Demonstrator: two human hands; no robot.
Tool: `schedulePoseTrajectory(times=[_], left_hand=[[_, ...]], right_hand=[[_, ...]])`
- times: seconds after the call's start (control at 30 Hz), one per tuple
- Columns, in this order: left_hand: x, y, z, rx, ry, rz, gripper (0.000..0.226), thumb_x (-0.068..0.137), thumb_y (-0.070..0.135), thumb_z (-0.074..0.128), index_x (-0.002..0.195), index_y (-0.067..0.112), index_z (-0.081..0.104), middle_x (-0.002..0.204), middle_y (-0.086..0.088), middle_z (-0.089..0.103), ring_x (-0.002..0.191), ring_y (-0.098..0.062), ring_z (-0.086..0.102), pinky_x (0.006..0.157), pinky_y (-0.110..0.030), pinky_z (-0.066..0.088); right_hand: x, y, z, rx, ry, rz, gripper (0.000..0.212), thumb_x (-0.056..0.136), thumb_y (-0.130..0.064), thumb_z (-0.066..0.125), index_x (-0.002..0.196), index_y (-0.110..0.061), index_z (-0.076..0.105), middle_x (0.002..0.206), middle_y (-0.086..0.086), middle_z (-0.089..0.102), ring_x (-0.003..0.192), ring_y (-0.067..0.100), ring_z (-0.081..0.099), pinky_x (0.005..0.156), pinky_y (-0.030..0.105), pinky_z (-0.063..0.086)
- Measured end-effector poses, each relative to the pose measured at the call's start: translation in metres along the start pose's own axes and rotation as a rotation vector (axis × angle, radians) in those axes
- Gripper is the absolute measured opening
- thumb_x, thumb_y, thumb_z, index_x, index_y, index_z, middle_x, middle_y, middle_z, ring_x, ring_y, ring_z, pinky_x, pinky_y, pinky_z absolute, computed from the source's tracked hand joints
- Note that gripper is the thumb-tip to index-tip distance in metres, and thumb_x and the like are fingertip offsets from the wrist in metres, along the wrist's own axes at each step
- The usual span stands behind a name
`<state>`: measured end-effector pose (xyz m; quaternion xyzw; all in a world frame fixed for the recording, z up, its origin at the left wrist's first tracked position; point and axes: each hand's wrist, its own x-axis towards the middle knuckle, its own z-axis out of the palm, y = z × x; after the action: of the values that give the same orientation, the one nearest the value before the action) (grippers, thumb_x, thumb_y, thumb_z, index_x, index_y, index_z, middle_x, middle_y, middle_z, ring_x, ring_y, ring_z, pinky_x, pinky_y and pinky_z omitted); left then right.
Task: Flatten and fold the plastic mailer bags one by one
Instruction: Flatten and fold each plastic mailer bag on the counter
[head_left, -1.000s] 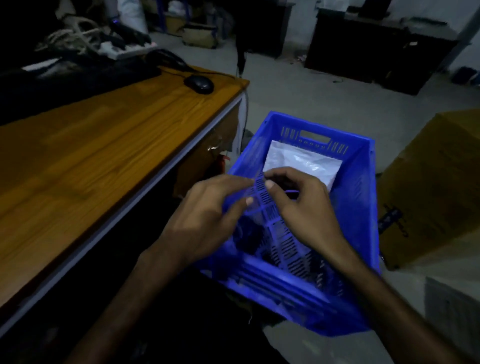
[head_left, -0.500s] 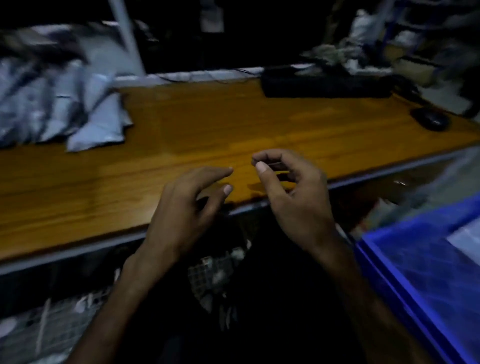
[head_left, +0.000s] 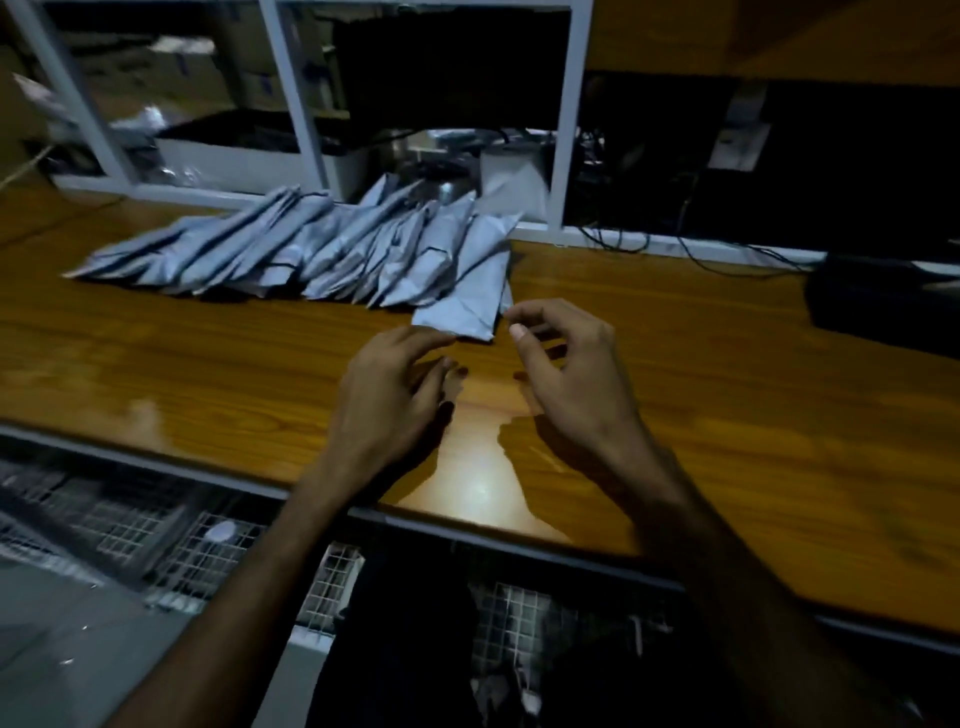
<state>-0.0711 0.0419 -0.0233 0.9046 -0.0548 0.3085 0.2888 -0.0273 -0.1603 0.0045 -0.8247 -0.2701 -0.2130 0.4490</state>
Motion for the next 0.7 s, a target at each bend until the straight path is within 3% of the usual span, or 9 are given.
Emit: schedulePoseTrajectory(times=[0.17, 0.33, 0.47, 0.6, 0.7], left_hand=[[0.034, -0.009, 0.022, 0.226, -0.066, 0.04, 0.033, 0.097, 0.035, 0.069, 0.127, 0.022, 0.07, 0.128, 0.0, 0.064, 0.118, -0.018, 0.056, 0.086, -0.04, 0.055], [0.057, -0.016, 0.041, 0.361, -0.114, 0.159, 0.026, 0.088, 0.033, 0.08, 0.111, 0.024, 0.072, 0.124, -0.006, 0.062, 0.116, -0.025, 0.054, 0.08, -0.037, 0.048], [0.07, -0.02, 0.053, 0.4, -0.081, 0.197, 0.022, 0.088, 0.04, 0.078, 0.104, 0.026, 0.073, 0.102, -0.001, 0.058, 0.098, -0.02, 0.051, 0.07, -0.035, 0.042], [0.075, -0.02, 0.058, 0.46, -0.105, 0.27, 0.013, 0.093, 0.037, 0.073, 0.102, 0.028, 0.076, 0.093, 0.001, 0.061, 0.095, -0.021, 0.055, 0.073, -0.032, 0.032], [0.074, -0.019, 0.056, 0.455, -0.132, 0.302, 0.014, 0.095, 0.037, 0.071, 0.101, 0.027, 0.078, 0.093, 0.001, 0.068, 0.094, -0.022, 0.06, 0.076, -0.036, 0.042]], right_hand=[[0.036, 0.046, 0.021, -0.11, -0.045, -0.005, 0.021, 0.103, -0.024, 0.059, 0.121, -0.024, 0.069, 0.116, -0.014, 0.066, 0.099, -0.002, 0.059, 0.08, 0.02, 0.056], [0.055, 0.092, 0.027, -0.188, -0.11, 0.011, 0.024, 0.103, -0.023, 0.058, 0.126, -0.023, 0.067, 0.123, -0.007, 0.065, 0.105, 0.01, 0.061, 0.085, 0.04, 0.06], [0.058, 0.098, 0.029, -0.167, -0.075, 0.02, 0.024, 0.102, -0.024, 0.059, 0.125, -0.026, 0.066, 0.121, -0.007, 0.064, 0.103, 0.011, 0.062, 0.083, 0.042, 0.06], [0.057, 0.098, 0.03, -0.161, -0.093, 0.0, 0.025, 0.102, -0.021, 0.06, 0.126, -0.025, 0.066, 0.114, -0.01, 0.062, 0.097, 0.007, 0.059, 0.08, 0.04, 0.06], [0.056, 0.099, 0.029, -0.162, -0.102, -0.004, 0.026, 0.102, -0.022, 0.06, 0.127, -0.026, 0.065, 0.113, -0.01, 0.061, 0.096, 0.007, 0.059, 0.079, 0.041, 0.059]])
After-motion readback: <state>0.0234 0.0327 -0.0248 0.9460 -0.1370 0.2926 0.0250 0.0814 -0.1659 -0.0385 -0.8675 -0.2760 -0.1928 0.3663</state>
